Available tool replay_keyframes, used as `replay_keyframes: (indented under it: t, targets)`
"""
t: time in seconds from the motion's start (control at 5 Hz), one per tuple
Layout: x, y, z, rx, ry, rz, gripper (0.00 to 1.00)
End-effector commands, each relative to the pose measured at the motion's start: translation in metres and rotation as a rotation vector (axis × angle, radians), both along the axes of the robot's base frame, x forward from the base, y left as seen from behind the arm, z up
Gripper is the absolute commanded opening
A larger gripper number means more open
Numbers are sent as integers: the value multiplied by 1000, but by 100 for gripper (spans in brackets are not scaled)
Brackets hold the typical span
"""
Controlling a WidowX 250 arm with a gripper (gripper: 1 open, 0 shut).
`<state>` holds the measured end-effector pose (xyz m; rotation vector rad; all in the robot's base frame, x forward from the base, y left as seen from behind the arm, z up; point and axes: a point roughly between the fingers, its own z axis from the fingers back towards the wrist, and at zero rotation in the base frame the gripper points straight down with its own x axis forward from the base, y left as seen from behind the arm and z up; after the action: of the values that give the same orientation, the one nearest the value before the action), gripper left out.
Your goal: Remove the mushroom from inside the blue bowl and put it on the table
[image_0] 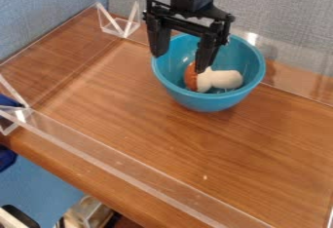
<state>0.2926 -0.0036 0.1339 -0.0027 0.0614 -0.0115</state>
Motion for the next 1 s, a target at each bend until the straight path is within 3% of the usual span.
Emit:
replay_keyframes:
  t: [0.0,0.4,0.8]
  targets:
    - [9,-6,-11,1,7,28,100]
    - [44,-2,-14,7,9,92,100]
    - [60,1,-44,14,28,136,100]
